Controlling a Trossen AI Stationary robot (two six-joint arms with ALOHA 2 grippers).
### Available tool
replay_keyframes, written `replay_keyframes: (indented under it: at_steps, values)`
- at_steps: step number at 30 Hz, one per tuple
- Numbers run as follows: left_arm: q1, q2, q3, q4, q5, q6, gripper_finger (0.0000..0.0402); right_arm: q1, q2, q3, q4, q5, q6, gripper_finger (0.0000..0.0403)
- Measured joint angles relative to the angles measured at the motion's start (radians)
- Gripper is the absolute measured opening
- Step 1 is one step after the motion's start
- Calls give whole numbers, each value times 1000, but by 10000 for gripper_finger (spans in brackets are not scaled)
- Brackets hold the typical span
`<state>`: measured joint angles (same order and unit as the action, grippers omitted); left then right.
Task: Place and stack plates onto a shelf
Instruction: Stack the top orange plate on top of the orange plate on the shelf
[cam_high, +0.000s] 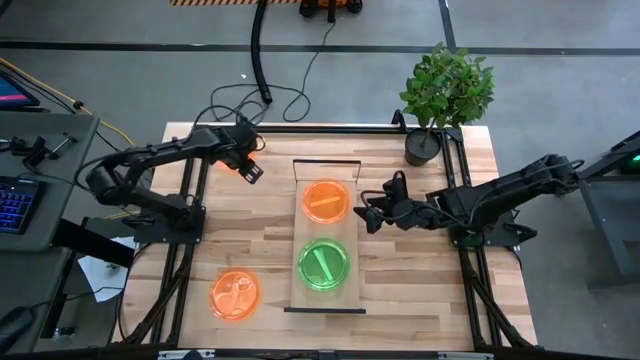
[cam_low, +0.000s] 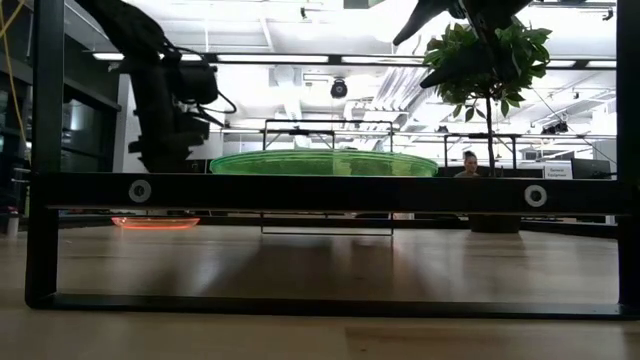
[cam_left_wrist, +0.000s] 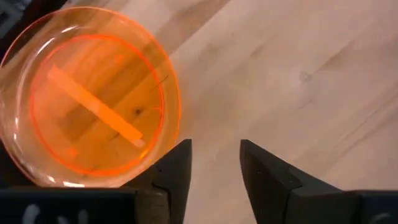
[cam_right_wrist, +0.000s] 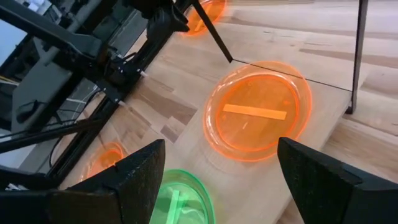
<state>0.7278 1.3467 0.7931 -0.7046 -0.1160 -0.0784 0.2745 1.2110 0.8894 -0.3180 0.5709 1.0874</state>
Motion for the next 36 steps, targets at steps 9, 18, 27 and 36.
replay_keyframes:
  at_steps: [9,18,27,36]
  values:
    - [5,116,-1,21,-74,49,216,0,0,0,-18,3,67,293]
    - [12,212,-1,56,-210,48,227,0,1,0,-35,3,121,293]
    - [58,303,5,73,-144,76,145,0,1,0,-34,3,121,293]
    - [62,237,-5,40,-131,69,9,0,1,0,-37,2,119,293]
